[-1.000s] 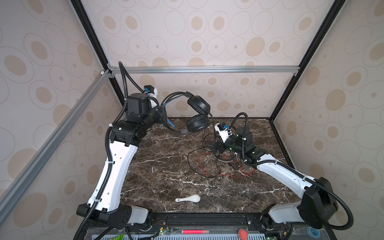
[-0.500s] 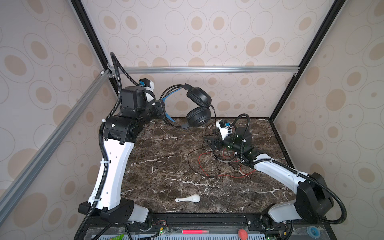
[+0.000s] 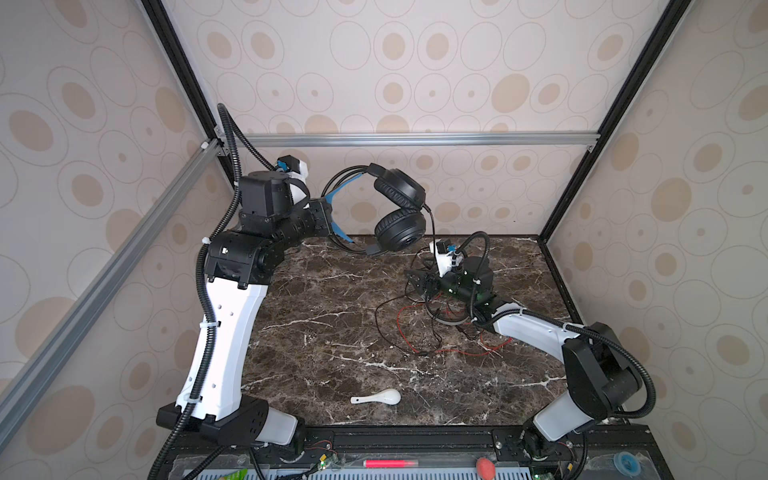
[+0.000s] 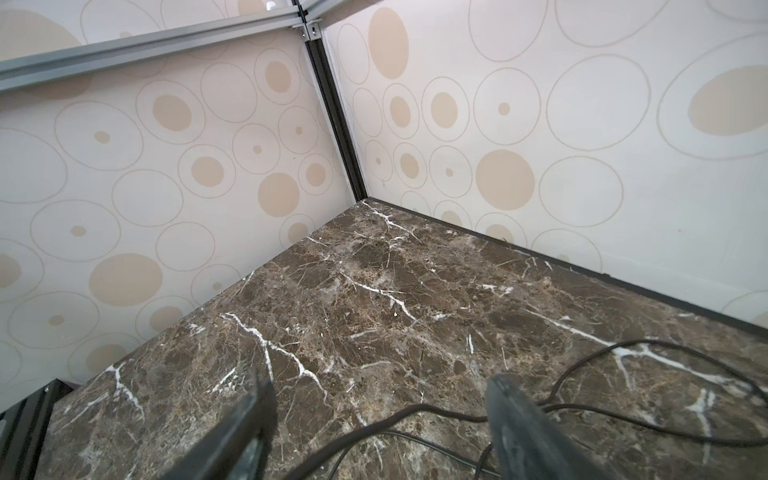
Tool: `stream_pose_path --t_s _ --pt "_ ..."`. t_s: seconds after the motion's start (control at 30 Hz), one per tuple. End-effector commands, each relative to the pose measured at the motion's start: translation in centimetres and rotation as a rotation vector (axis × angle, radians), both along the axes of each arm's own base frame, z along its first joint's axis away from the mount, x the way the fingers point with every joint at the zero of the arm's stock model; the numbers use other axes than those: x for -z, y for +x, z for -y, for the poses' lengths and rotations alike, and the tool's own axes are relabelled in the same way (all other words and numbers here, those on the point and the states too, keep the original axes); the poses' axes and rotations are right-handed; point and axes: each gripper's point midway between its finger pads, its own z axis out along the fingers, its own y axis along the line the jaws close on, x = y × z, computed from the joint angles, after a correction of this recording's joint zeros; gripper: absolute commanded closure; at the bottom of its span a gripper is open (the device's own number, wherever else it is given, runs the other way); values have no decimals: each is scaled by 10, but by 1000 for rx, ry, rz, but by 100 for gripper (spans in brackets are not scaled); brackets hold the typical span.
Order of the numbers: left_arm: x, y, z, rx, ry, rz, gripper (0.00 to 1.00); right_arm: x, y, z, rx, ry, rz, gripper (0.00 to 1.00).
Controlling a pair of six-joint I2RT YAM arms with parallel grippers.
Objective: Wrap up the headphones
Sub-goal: 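Hold the headset up with the left gripper while the right gripper moves toward it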
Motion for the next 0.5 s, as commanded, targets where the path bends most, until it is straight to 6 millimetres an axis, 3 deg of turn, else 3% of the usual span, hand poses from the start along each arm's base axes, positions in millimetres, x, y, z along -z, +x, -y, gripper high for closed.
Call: stream_pose_path --t_s 0.0,0.2,0.47 --pt "-36 0 2 1 -86 98 100 -25 4 0 0 45 68 33" --pt "-27 7 -9 -55 -81 64 100 -30 -5 11 22 -1 75 66" --pt "-26 14 -16 -64 -96 87 100 -38 -31 33 46 -89 60 86"
